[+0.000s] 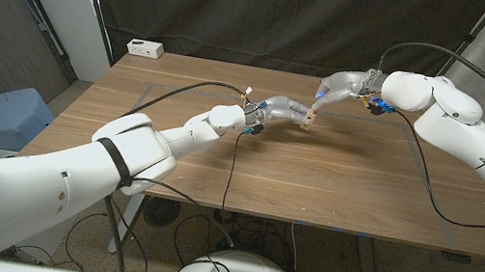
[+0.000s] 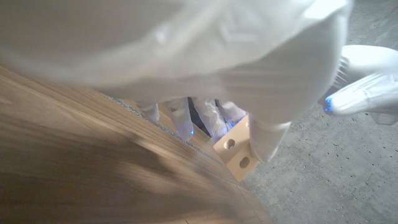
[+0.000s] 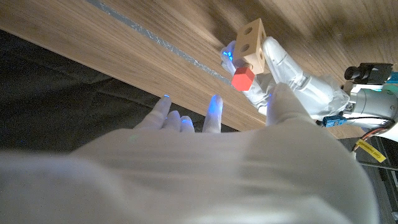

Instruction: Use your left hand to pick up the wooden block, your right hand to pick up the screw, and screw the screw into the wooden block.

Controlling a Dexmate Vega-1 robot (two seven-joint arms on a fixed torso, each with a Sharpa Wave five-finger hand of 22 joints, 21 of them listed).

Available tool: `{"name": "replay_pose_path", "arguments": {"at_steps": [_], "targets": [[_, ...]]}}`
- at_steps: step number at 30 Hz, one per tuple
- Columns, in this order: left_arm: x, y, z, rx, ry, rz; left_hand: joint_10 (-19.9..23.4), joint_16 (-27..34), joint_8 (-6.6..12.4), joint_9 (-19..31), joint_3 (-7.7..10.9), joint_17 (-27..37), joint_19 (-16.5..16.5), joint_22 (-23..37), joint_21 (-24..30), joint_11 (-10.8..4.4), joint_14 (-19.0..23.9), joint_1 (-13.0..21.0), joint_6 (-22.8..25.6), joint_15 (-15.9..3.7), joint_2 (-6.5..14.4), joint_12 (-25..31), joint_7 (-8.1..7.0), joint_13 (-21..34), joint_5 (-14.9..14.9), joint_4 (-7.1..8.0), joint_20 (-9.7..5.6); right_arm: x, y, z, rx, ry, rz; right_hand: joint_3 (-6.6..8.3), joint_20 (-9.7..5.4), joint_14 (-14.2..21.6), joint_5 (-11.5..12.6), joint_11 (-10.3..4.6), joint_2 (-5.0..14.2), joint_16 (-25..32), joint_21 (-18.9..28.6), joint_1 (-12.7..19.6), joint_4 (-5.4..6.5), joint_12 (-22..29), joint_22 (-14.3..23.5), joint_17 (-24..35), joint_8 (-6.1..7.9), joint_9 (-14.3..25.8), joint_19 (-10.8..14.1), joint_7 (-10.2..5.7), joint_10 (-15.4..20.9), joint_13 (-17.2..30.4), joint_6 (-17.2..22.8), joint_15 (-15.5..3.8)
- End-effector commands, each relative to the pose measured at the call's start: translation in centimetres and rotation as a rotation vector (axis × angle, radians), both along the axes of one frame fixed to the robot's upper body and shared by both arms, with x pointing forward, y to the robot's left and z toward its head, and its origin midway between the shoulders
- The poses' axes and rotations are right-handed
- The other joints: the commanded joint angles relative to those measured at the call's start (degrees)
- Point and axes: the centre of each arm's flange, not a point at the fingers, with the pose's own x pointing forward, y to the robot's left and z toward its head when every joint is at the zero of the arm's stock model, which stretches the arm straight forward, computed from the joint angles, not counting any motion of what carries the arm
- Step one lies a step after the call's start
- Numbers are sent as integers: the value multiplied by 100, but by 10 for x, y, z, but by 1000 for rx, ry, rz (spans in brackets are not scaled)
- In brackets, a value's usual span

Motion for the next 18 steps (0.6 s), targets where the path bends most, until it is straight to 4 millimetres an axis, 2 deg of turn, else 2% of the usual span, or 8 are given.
{"name": "replay_pose_path", "arguments": {"at_steps": [1, 6, 18], "targets": [[-1, 0, -1, -1, -3, -5, -4, 13, 30, 21, -2, 11, 22, 32, 16, -4, 12, 12, 52, -10, 44, 10, -32, 11, 23, 35, 0, 5, 3, -3, -27, 31, 10, 61, 12, -55, 7, 1, 2, -27, 11, 94, -9, 5, 9, -7, -41, -32, -37, -17, -70, 10, -43, 25], [-1, 1, -2, -4, -3, -5, -7, 12, 27, 21, -2, 11, 21, 32, 16, -4, 10, 11, 44, -10, 46, 8, -31, 10, 23, 36, -3, 7, 3, -6, -35, 23, 2, 76, 3, -75, 3, -5, -1, -26, 11, 127, -12, 9, 8, -11, -59, -64, -50, -34, -93, 10, -15, 29], [-1, 1, -3, -1, -2, -7, -13, 11, 30, 21, -1, 11, 19, 32, 16, -3, 6, 15, 51, -18, 45, 5, -18, 8, 24, 35, -9, 10, 0, -9, -27, -10, -10, 189, -54, 29, 17, -69, -18, 47, 60, 388, -35, 101, 8, -40, -17, -248, 48, -176, 14, 4, 530, -71]]}}
